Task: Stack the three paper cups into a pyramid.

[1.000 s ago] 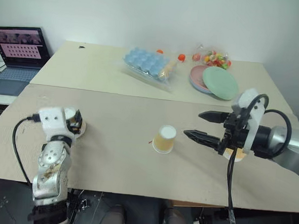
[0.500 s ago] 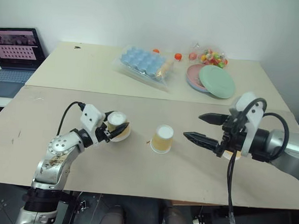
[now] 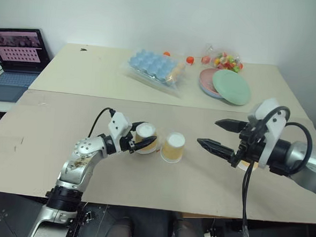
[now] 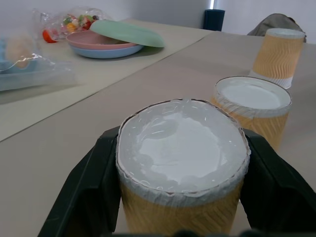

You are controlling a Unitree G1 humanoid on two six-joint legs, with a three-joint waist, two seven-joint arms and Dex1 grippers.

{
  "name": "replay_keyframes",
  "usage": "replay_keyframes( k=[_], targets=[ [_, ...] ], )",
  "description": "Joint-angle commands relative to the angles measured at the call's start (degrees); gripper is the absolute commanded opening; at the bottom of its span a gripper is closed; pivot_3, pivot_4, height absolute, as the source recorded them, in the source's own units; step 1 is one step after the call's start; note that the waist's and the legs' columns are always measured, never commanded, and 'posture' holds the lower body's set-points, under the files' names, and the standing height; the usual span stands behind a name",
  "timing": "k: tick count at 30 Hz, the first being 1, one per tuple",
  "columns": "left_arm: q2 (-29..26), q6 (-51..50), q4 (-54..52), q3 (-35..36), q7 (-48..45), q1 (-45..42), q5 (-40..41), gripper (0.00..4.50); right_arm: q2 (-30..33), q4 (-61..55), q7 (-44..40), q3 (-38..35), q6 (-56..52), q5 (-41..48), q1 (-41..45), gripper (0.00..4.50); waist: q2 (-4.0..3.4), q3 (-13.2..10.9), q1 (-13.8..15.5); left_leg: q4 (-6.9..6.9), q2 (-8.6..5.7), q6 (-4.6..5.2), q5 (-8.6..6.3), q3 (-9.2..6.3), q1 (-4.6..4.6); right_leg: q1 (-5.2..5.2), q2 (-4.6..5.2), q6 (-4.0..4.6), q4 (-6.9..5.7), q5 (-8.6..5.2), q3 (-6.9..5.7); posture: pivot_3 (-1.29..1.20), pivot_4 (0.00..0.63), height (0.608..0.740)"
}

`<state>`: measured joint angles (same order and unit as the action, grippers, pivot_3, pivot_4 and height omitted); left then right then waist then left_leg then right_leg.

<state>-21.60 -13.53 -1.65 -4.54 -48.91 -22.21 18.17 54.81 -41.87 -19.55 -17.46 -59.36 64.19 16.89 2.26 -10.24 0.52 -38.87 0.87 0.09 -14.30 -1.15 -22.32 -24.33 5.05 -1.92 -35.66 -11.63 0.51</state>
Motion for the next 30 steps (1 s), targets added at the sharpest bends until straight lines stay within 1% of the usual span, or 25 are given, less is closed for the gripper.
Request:
replay_keyframes(
  k=[1,6,11,22,30],
  targets=[
    [0.3,1.8,-0.3,-0.8,-1.2,-1.5,0.1,2.72,0.7,-2.1,1.5,-3.5,0.7,1.5,-0.4,4.50,0.00,0.0,0.0,0.00,0.00,0.00,0.00,0.00,0.01,0.00,0.00,0.00,-0.01,0.00,0.00,0.00,0.150,0.736],
    [1.0,2.3,1.7,-1.5,-2.0,-3.1,0.0,2.72,1.0,-3.4,3.3,-5.3,0.7,2.8,-2.3,4.50,0.00,0.0,0.1,-0.01,0.00,0.00,0.00,-0.02,0.01,0.01,-0.01,0.00,-0.03,0.00,-0.01,0.00,0.150,0.736],
    [0.5,2.0,1.8,-1.3,-2.7,-2.9,0.2,2.72,1.5,-3.8,4.3,-6.4,1.0,3.7,-3.5,4.50,0.00,0.0,0.1,-0.01,-0.01,0.00,0.00,-0.01,0.01,0.01,0.00,-0.01,-0.01,0.00,0.00,0.00,0.150,0.736],
    [-0.5,1.3,-1.0,-2.4,-3.9,0.6,0.2,2.72,1.8,-3.6,5.0,-5.8,1.6,4.0,-3.5,4.50,0.00,0.0,0.1,-0.01,0.00,0.01,0.00,-0.01,0.02,0.01,-0.01,-0.03,-0.02,-0.02,0.00,0.00,0.150,0.736],
    [0.1,3.0,0.8,-3.5,-3.8,0.4,-0.8,2.72,2.0,-3.0,5.2,-5.0,1.6,4.0,-2.2,4.50,-0.01,0.0,0.1,-0.02,0.00,0.01,0.00,-0.02,0.02,0.03,0.00,-0.09,-0.02,-0.05,0.00,0.00,0.150,0.736]
  ],
)
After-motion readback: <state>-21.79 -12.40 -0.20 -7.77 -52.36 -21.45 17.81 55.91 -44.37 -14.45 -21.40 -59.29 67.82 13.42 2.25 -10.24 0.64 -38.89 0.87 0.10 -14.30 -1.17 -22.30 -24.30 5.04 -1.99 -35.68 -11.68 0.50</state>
